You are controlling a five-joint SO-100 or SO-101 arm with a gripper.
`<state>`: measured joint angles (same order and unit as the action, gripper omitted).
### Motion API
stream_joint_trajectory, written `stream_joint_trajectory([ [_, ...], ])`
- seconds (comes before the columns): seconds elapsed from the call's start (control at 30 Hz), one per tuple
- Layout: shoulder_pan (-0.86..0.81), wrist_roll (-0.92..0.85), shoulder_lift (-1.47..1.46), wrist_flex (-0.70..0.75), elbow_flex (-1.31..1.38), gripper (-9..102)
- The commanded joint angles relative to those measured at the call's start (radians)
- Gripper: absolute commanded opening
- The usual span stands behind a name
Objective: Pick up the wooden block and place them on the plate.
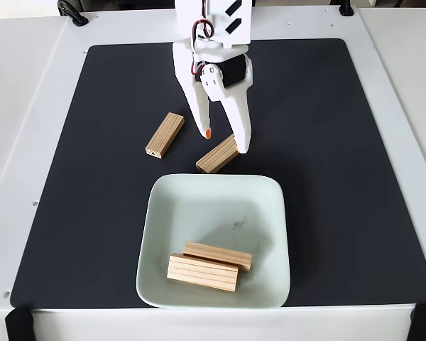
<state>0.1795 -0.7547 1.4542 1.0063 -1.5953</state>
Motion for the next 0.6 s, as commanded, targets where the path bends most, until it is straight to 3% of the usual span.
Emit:
stream_joint_trajectory([
  [0.0, 0.009, -0.006, 0.006, 0.04, 0.029, 27],
  [0.17, 0.009, -0.002, 0.005, 0.158, 0.029, 23],
  [0.57, -0.005, 0.005, -0.094, 0.15, 0.094, 22],
])
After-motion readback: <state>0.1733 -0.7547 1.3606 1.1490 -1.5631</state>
